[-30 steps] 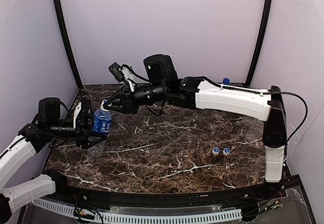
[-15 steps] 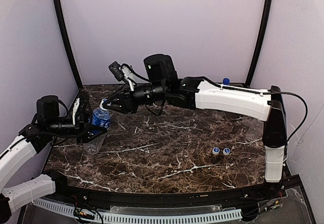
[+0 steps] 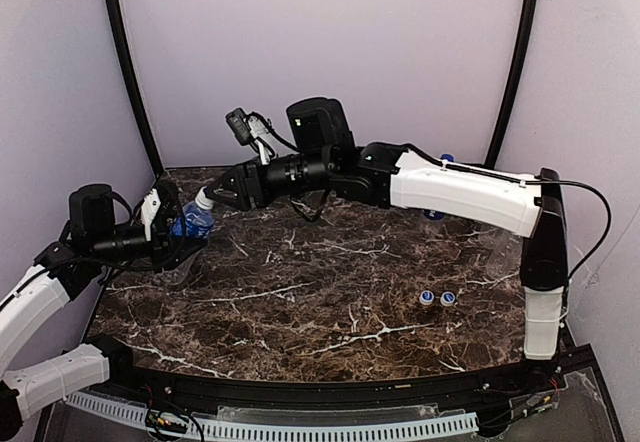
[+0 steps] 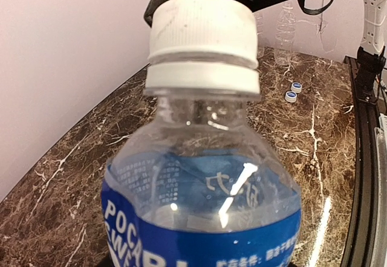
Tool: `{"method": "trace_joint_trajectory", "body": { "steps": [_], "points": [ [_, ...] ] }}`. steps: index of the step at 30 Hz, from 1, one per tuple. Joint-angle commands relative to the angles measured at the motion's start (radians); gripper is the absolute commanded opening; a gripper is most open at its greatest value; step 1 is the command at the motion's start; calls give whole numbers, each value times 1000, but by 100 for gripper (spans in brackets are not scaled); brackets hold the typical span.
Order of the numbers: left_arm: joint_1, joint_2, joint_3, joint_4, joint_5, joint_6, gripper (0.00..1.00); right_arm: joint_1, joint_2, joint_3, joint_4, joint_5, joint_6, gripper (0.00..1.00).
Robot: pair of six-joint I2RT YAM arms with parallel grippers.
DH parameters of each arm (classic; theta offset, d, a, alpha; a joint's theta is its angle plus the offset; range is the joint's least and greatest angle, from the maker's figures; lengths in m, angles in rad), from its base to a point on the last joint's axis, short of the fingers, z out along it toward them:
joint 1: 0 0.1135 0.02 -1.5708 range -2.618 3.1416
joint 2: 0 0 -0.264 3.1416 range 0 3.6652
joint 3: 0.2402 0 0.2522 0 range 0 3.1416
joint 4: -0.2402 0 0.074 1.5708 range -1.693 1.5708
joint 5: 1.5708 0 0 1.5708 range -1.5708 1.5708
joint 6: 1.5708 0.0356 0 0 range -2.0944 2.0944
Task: Unscrew the bottle caps
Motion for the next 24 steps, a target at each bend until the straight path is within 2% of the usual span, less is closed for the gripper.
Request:
{"method": "trace_joint_trajectory", "body": {
  "steps": [1,5,13,15,21,24],
  "points": [
    [-10,0,28,-29,-48,69,38,2,57,90,-53,6,36,58],
    [-12,0,16,-27,-43,73,39,16,78,131,-70,-3,-6,59],
    [-12,4,12,-10,-40,55,38,18,122,174,-111,-34,-11,54],
    [-13,3,10,-10,-32,54,38,18,128,181,-113,-47,-18,47],
    [-14,-2,12,-39,16,52,38,18,106,152,-117,-100,-110,8],
    [-12,-4,27,-106,206,70,39,19,36,74,-118,-209,-289,2]
  ]
}}
